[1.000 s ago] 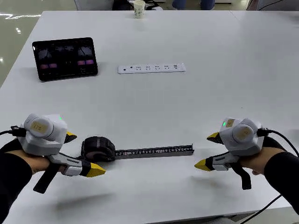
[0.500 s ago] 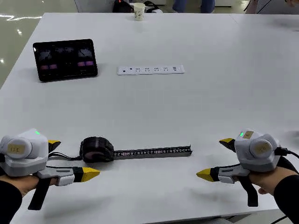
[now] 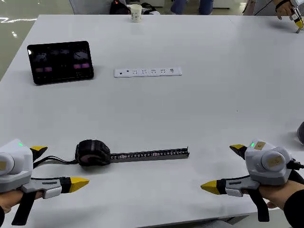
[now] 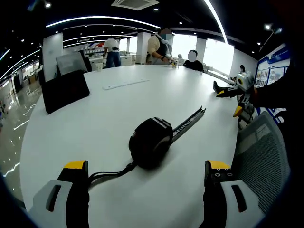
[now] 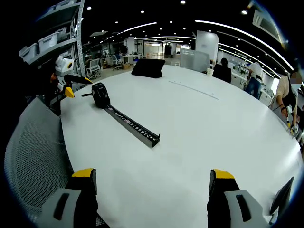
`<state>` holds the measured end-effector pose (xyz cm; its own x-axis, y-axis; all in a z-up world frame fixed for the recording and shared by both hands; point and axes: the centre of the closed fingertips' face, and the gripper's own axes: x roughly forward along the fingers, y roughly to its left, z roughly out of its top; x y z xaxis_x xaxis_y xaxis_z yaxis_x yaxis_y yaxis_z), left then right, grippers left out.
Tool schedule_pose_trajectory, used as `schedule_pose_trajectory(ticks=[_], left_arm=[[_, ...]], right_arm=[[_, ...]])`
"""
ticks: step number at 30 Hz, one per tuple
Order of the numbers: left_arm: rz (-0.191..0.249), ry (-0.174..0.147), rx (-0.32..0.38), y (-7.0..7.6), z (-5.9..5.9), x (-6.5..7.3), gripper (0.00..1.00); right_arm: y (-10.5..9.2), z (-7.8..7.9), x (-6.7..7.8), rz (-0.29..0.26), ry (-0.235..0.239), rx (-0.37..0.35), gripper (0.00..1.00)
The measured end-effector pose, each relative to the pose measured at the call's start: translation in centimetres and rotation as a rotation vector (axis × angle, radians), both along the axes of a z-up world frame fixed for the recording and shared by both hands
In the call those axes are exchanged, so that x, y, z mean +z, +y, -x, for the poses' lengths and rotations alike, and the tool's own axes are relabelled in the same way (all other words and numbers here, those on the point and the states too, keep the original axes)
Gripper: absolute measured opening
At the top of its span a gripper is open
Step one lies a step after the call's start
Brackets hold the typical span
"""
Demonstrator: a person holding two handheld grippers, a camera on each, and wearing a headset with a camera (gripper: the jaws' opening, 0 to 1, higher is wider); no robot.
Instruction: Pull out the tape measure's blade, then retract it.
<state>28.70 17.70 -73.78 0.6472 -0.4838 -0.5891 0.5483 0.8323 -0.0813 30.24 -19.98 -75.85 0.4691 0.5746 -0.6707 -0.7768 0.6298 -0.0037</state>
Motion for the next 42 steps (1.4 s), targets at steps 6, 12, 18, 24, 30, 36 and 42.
schedule_pose_trajectory(ticks=[6,12,18,24,30,36,42], left_arm=[[0.020,0.008,0.013,0.6,0.9,-0.3,0.99],[0.014,0.004,0.018,0.9,1.3,-0.1,0.99],[0.009,0.004,0.014,1.0,1.5,0.1,0.99],[0.003,0.008,0.012,1.1,1.8,0.0,0.99],[-0.001,0.013,0.002,0.9,1.9,-0.3,0.99],[0.005,0.011,-0.002,0.6,1.9,-0.2,0.99],[0.009,0.014,-0.011,0.3,1.7,-0.1,0.99]], right_arm=[[-0.7,0.4,0.4,-0.012,-0.002,-0.020,0.99],[-0.9,0.4,0.8,-0.022,0.000,-0.013,0.99],[-0.5,0.3,1.1,-0.032,-0.014,0.002,0.99],[-0.4,0.5,1.1,-0.033,-0.006,0.022,0.99],[-0.8,0.8,0.4,-0.018,0.023,0.022,0.99],[-1.0,0.7,0.8,-0.023,0.002,0.010,0.99],[-1.2,0.8,1.1,-0.022,-0.014,0.002,0.99]])
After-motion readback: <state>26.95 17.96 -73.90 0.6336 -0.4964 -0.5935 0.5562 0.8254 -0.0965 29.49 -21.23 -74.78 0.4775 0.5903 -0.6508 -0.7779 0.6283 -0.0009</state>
